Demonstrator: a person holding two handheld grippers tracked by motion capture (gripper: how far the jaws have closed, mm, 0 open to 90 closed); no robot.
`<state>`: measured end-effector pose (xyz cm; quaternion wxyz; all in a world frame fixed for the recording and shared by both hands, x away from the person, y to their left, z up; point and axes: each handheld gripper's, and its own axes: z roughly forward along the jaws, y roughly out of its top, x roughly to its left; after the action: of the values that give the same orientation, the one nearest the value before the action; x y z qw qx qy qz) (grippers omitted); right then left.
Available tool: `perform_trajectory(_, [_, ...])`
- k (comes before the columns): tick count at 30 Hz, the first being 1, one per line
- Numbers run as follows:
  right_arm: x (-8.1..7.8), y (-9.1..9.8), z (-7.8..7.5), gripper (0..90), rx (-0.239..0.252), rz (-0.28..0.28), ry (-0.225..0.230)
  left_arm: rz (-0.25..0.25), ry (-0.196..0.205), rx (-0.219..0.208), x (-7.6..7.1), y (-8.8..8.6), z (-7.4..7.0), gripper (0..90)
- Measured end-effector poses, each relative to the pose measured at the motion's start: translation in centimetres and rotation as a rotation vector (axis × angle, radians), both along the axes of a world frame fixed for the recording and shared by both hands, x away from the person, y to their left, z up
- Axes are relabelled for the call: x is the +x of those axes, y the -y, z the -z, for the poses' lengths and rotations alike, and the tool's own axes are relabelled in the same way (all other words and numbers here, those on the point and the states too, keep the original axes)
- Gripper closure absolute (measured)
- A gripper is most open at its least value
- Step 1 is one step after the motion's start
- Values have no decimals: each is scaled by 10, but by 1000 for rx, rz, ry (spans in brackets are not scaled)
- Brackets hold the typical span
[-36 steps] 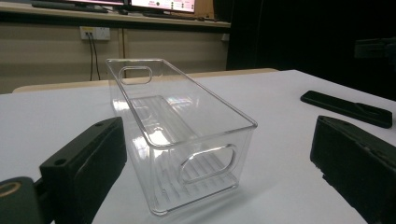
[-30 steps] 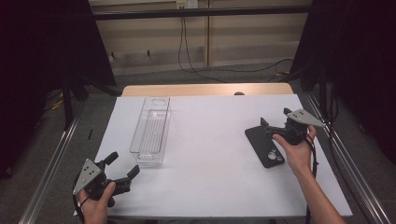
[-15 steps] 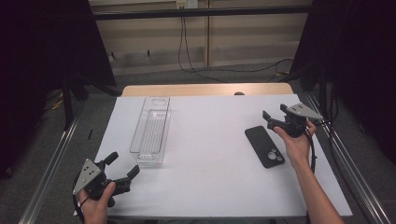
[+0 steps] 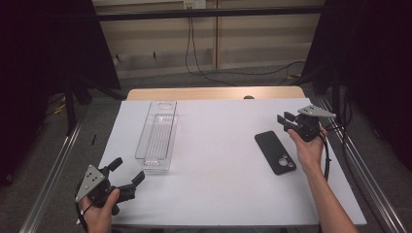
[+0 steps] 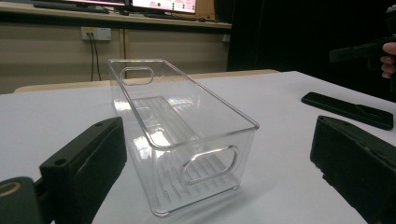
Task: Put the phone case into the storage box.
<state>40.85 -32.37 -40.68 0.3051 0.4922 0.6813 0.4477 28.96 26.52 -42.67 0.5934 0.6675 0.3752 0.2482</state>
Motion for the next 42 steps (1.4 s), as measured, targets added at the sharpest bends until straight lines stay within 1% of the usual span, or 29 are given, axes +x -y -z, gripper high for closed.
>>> perform_trajectory(1, [0, 1, 0, 755, 9, -4, -18, 0, 0, 0, 0, 0, 0, 38])
perform_trajectory(2, [0, 1, 0, 755, 9, -4, -18, 0, 0, 0, 0, 0, 0, 38])
perform_trajectory(3, [1, 2, 0, 775, 17, -6, -26, 2, 1, -1, 1, 0, 0, 38])
perform_trajectory(4, [2, 3, 1, 834, 17, -19, -47, 2, 1, 0, 1, 0, 0, 38])
perform_trajectory(5, [3, 3, 1, 864, 15, -24, -62, 1, 0, 0, 1, 0, 0, 38])
perform_trajectory(7, [3, 4, 0, 882, 18, -27, -70, -1, 0, -2, 2, 0, 0, 37])
perform_trajectory(8, [6, 4, -1, 900, 33, -41, -114, -3, 1, -2, 2, 0, 0, 38])
perform_trajectory(9, [8, 4, -1, 900, 38, -45, -138, 0, 2, -3, 2, 1, 0, 38])
perform_trajectory(10, [8, 4, -1, 900, 38, -45, -138, 0, 3, -2, 2, 1, 0, 38])
perform_trajectory(11, [9, 4, -2, 900, 49, -50, -162, 1, 3, -2, 2, 1, 0, 38])
perform_trajectory(13, [11, 3, -2, 900, 45, -50, -196, -1, 2, -6, 2, 1, 0, 37])
perform_trajectory(15, [14, 3, -2, 900, 60, -62, -234, -2, 3, -3, 3, 0, 0, 38])
perform_trajectory(17, [15, 4, -2, 900, 64, -61, -256, -3, 3, -3, 3, 0, 0, 38])
perform_trajectory(19, [17, 4, -2, 900, 69, -71, -290, -6, 0, -7, 3, 0, 0, 38])
perform_trajectory(20, [19, 4, -3, 900, 67, -66, -328, -5, 0, -3, 3, 0, 0, 38])
perform_trajectory(21, [19, 4, -3, 900, 67, -66, -328, -4, 1, -2, 3, 0, 0, 38])
perform_trajectory(22, [22, 4, -3, 900, 61, -66, -357, -6, 0, -7, 3, 0, 0, 38])
perform_trajectory(23, [22, 4, -3, 900, 61, -66, -357, -6, 0, -7, 2, -1, 0, 38])
perform_trajectory(24, [25, 5, -2, 900, 57, -58, -395, -6, 1, -5, 2, -1, 0, 37])
perform_trajectory(25, [25, 5, -2, 900, 57, -58, -395, -5, 1, -4, 2, 0, 0, 37])
perform_trajectory(27, [29, 6, 0, 900, 54, -44, -433, -5, 2, -3, 2, 0, 0, 38])
perform_trajectory(29, [33, 7, 1, 900, 50, -41, -459, -9, 5, -3, 2, -1, 0, 38])
perform_trajectory(30, [35, 7, 3, 900, 45, -36, -482, -9, 4, -4, 2, -1, 0, 37])
perform_trajectory(32, [37, 6, 5, 900, 22, -31, -500, -10, 2, -5, 2, -2, 0, 38])
perform_trajectory(33, [38, 6, 7, 900, 15, -29, -522, -11, 4, -6, 2, -3, 0, 37])
perform_trajectory(34, [39, 6, 9, 900, 5, -28, -530, -13, 5, -8, 2, -3, 0, 37])
perform_trajectory(35, [40, 6, 11, 900, 3, -26, -542, -12, 3, -12, 2, -3, 0, 38])
perform_trajectory(37, [42, 7, 16, 900, -9, -14, -570, -10, 4, -3, 2, -3, 0, 38])
perform_trajectory(42, [44, 6, 21, 900, -24, 2, -592, -10, 4, -6, 2, -2, 0, 37])
